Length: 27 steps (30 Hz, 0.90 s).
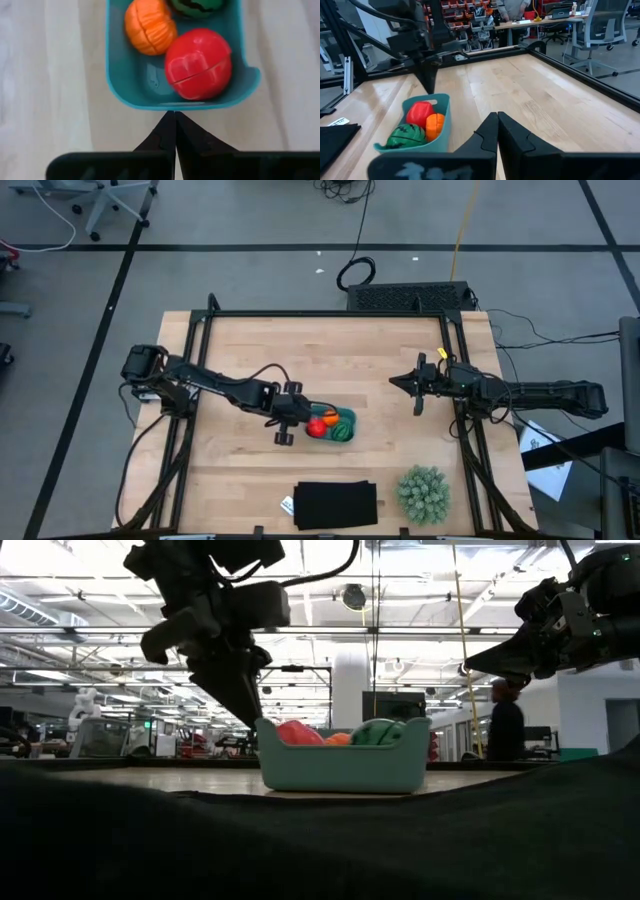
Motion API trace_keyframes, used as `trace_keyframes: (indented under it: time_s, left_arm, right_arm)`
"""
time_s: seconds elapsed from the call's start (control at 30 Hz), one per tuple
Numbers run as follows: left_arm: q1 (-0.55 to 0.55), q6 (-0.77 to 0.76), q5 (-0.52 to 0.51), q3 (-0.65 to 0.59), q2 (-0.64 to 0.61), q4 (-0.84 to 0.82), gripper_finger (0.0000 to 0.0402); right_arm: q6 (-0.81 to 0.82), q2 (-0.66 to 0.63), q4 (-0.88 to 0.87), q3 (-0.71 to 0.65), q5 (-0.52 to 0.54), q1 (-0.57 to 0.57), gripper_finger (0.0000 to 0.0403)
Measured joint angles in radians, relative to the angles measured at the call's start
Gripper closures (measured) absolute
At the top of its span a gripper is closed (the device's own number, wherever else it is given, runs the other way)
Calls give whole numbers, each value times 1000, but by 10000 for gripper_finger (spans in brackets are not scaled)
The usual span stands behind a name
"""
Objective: Pick and placing Produce into tupperware
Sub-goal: Adjust the blue container
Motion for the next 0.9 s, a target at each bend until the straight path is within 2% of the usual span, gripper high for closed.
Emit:
trace_keyframes:
  time_s: [0.4, 0.57, 0.77, 0.9]
  left_arm:
    - [-24, 3, 24, 0, 0, 57, 400]
    - [-16, 1, -5, 0, 0, 26, 400]
    - [-16, 20, -110, 0, 1, -15, 401]
    - [-8, -8, -133, 0, 1, -45, 401]
  right_arm:
    - [0, 0, 0, 0, 0, 0, 403]
    - [0, 0, 0, 0, 0, 0, 403]
    - [0, 0, 0, 0, 0, 0, 403]
    - [0, 0, 0, 0, 0, 0, 403]
